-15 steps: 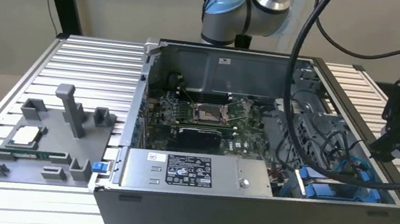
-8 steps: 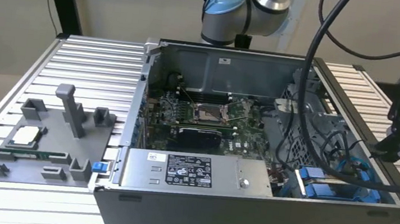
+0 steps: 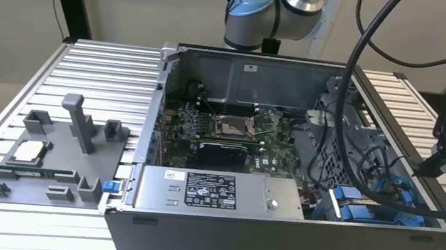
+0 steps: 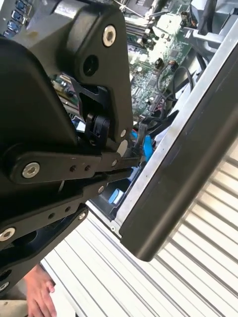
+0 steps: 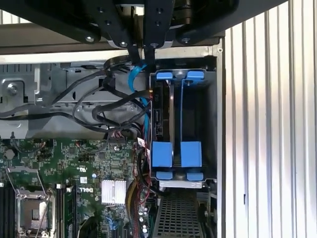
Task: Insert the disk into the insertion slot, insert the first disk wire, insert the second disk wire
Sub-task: 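Insert the second disk wire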
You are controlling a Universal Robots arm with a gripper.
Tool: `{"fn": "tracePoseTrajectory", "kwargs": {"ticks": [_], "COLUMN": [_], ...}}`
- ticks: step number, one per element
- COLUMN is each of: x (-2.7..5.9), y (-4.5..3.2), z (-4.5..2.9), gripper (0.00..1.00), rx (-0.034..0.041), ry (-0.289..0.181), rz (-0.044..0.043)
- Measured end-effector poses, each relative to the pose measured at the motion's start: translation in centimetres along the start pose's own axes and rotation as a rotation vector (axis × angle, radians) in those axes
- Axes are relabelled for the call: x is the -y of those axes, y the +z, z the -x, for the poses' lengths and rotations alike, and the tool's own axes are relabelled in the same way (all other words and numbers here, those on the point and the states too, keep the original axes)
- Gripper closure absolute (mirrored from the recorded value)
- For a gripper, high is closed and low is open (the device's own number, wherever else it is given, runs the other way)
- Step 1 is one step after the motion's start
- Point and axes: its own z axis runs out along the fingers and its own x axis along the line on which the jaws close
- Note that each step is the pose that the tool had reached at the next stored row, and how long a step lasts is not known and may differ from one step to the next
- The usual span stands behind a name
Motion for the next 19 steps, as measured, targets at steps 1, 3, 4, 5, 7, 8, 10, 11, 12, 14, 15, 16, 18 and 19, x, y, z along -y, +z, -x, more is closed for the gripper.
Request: {"fn": "tracePoseTrajectory", "kwargs": {"ticks": [1, 3, 4, 5, 7, 8, 10, 11, 12, 14, 15, 16, 18, 19], "x": [0.04, 0.10, 0.11, 0.13, 0.17, 0.20, 0.22, 0.23, 0.23, 0.27, 0.30, 0.35, 0.42, 0.45], "y": [0.03, 0.12, 0.17, 0.20, 0.26, 0.26, 0.26, 0.25, 0.22, 0.21, 0.20, 0.18, 0.17, 0.18], "z": [-0.01, -0.04, -0.05, -0.06, -0.08, -0.09, -0.09, -0.10, -0.11, -0.15, -0.19, -0.26, -0.58, -0.75], "gripper": [1.00, 1.00, 1.00, 1.00, 1.00, 1.00, 1.00, 1.00, 0.00, 0.00, 0.00, 0.00, 0.00, 0.00], "rx": [0.0075, 0.0201, 0.0250, 0.0285, 0.0338, 0.0358, 0.0382, 0.0389, 0.0402, 0.0433, 0.0455, 0.0478, 0.0578, 0.0631], "ry": [-0.002, -0.005, -0.006, -0.007, -0.008, -0.009, -0.009, -0.009, -0.009, -0.009, -0.010, -0.010, -0.010, -0.011], "rz": [0.0004, 0.0011, 0.0013, 0.0016, 0.0019, 0.0020, 0.0021, 0.0022, 0.0029, 0.0041, 0.0046, 0.0049, 0.0055, 0.0057]}}
